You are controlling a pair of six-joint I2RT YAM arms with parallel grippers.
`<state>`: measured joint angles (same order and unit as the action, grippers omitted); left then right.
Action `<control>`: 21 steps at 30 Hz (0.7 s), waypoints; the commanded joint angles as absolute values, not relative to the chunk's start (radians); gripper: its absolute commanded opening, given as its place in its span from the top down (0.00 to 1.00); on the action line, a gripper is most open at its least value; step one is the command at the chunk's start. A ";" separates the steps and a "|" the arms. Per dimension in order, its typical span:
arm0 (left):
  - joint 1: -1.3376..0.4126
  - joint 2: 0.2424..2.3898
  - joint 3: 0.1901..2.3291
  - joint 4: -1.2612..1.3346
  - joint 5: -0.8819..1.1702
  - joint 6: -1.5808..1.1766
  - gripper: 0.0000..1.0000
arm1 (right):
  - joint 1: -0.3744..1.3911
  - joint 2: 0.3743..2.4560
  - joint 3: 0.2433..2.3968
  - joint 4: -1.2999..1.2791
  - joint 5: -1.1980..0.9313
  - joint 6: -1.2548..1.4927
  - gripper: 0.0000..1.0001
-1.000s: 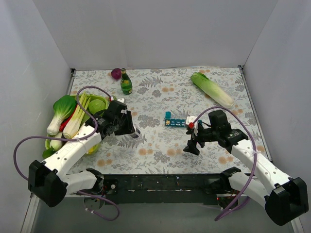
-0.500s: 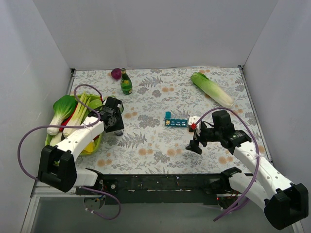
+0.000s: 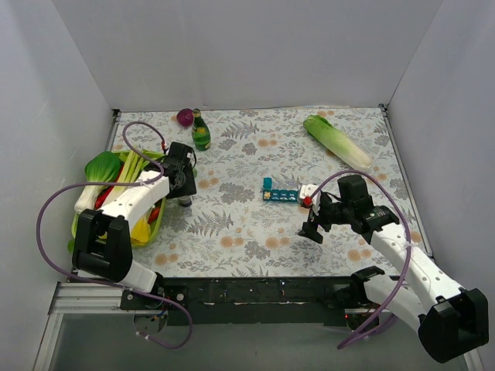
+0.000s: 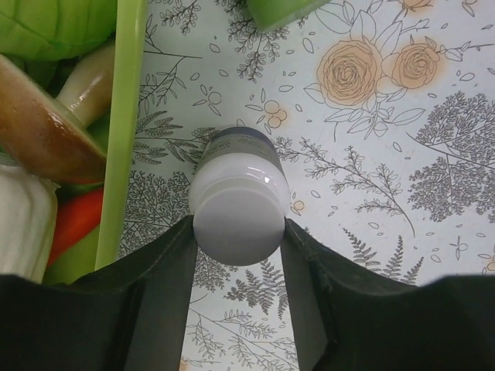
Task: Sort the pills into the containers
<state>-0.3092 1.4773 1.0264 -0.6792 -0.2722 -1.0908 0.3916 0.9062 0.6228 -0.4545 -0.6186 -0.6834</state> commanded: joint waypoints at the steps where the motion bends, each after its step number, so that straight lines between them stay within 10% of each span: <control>1: -0.301 1.477 1.072 -0.702 -0.246 -1.077 0.46 | 0.379 0.930 0.630 -0.456 -0.606 -0.814 0.02; 4: -0.301 1.459 1.107 -0.732 -0.192 -1.091 0.27 | 0.371 0.948 0.640 -0.466 -0.638 -0.942 0.02; 12: -0.299 1.396 1.173 -0.805 -0.141 -1.083 0.15 | 0.328 1.081 0.707 -0.557 -0.721 -1.250 0.02; 21: -0.299 1.209 1.117 -0.675 0.354 -1.026 0.02 | 0.256 1.409 0.948 -0.641 -0.726 -1.377 0.05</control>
<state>-0.3023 1.3312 1.1522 -0.7837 0.0704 -1.0531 0.2676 1.2972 0.8196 -0.5968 -0.7071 -1.2964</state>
